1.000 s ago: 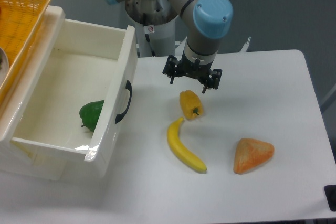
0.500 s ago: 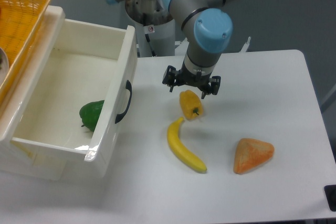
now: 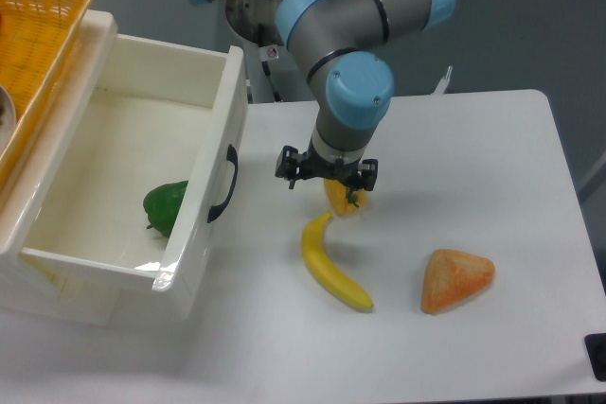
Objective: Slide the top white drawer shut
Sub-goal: 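Move the gripper sideways to the outer face of the open white drawer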
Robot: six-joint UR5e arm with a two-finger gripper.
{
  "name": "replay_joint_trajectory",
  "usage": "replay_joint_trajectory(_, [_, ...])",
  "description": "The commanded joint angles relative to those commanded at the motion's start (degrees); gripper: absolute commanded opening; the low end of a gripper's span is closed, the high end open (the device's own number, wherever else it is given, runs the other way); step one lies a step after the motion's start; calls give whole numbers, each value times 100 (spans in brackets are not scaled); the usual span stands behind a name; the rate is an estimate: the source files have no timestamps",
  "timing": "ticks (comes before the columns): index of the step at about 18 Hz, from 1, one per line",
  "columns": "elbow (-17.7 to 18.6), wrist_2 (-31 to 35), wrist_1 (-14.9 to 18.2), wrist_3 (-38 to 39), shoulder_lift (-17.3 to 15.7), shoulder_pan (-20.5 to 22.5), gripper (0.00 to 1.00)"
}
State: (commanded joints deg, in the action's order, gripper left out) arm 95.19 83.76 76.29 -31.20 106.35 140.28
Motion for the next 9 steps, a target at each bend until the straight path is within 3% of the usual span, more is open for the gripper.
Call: replay_joint_trajectory(9, [-18,0,-79,229,176,-185,100])
